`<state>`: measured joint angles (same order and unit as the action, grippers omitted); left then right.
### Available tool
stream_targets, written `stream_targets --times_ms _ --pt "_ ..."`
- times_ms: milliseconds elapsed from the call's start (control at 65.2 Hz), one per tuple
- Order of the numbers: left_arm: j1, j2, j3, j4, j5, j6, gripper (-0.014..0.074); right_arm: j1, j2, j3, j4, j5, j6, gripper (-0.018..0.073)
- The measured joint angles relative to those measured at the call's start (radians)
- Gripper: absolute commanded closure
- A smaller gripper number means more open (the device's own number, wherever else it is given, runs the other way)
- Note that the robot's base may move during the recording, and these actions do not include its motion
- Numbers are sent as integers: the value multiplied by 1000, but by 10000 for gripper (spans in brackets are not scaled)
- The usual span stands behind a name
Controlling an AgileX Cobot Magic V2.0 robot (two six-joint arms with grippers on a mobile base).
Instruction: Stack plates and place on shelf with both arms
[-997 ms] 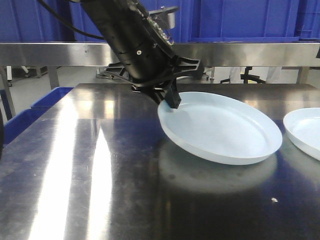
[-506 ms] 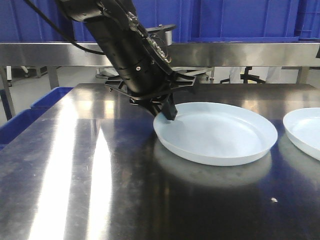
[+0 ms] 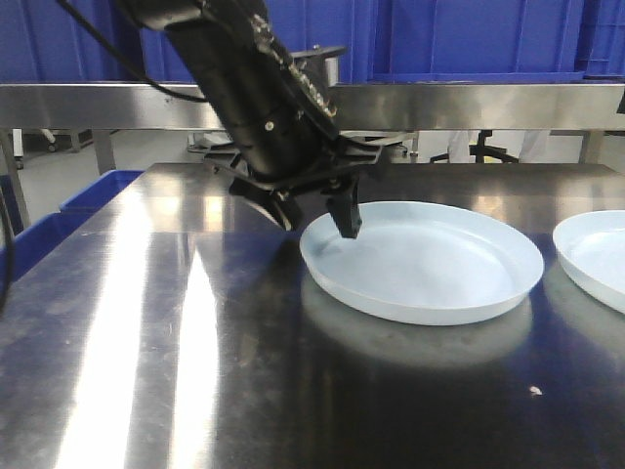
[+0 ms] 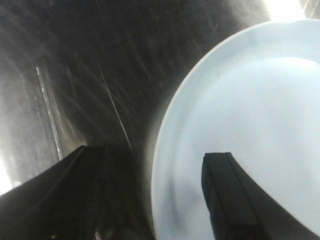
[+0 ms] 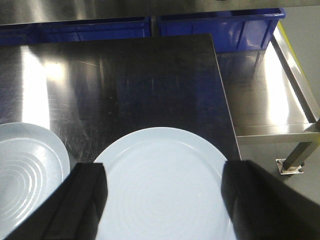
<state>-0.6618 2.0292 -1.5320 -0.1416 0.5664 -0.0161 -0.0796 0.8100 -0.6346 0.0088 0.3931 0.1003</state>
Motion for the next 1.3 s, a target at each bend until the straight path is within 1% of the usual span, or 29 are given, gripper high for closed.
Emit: stream_targets --times_ms 107,184,261,291,322,337,383,460,598,675,751,889,920,1027,1119,1181,1303 --pt "6 -12 -56 9 49 0 192 0 0 0 0 -2 0 -22" --pt "16 -35 -105 11 82 0 252 0 0 0 0 -2 0 -22" --pt "28 -63 -145 13 102 0 376 0 0 0 0 -2 0 -22" --pt "34 -77 -157 13 108 0 437 0 0 0 0 -2 0 -22" --pt "43 -96 -169 13 111 0 519 0 0 0 0 -2 0 -22" --pt "48 -104 -172 13 113 0 523 0 0 0 0 -2 0 -22" --pt "61 -135 -179 14 115 0 494 0 0 0 0 -2 0 -22" --pt "89 -184 -181 14 119 0 510 0 0 0 0 -2 0 -22" --pt "157 -302 -179 17 127 0 511 0 0 0 0 -4 0 -22" --pt "194 -381 -156 19 106 0 511 0 0 0 0 -4 0 -22" --pt "229 -464 -118 21 58 0 511 0 0 0 0 -4 0 -22" --pt "276 -647 2 22 -75 0 510 0 0 0 0 -7 0 -22" --pt "286 -699 47 23 -115 0 510 0 0 0 0 -9 0 -22" --pt "320 -823 187 24 -201 0 510 0 0 0 0 -11 0 -22" --pt "349 -890 298 26 -235 0 510 0 0 0 0 -11 0 -22" --pt "375 -935 402 26 -241 0 510 0 0 0 0 -11 0 -22" --pt "410 -991 556 28 -262 0 510 0 0 0 0 -11 0 -22"
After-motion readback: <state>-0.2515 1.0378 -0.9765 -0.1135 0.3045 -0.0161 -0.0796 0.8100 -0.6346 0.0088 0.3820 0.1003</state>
